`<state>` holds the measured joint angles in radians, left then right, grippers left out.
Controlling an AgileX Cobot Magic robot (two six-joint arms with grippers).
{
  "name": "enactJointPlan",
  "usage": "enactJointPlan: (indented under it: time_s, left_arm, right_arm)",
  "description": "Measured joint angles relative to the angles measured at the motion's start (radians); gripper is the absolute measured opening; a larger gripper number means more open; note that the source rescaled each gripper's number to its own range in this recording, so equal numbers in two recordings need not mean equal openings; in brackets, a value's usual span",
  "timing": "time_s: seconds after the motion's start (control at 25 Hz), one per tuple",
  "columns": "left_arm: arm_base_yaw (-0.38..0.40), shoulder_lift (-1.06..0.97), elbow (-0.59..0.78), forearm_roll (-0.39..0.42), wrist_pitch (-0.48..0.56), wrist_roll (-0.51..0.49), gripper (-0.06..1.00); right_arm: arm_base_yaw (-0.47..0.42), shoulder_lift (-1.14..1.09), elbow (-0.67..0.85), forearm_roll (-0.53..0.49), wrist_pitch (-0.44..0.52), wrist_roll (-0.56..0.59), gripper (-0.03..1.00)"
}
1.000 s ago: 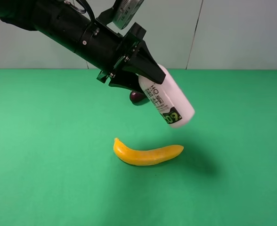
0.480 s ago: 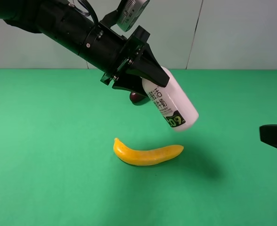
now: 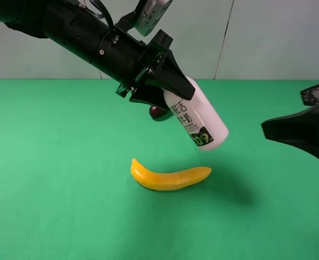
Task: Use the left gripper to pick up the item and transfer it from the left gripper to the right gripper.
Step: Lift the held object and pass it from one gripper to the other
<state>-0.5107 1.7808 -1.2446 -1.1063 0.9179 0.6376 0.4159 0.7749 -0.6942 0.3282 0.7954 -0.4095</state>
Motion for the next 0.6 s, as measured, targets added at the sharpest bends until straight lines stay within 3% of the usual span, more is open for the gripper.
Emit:
enactJointPlan:
  time_s: [0.36,0.6]
  left_arm:
    - [0.000,0.000,0.000,0.000,0.000,0.000,0.01]
    - [0.000,0.000,0.000,0.000,-0.002,0.000,0.01]
  right_arm:
    - [0.176,0.147,-0.017,0.004,-0.133,-0.021,1.00]
    - [0.244,0.231,-0.018,0.006,-0.230,-0.021,1.00]
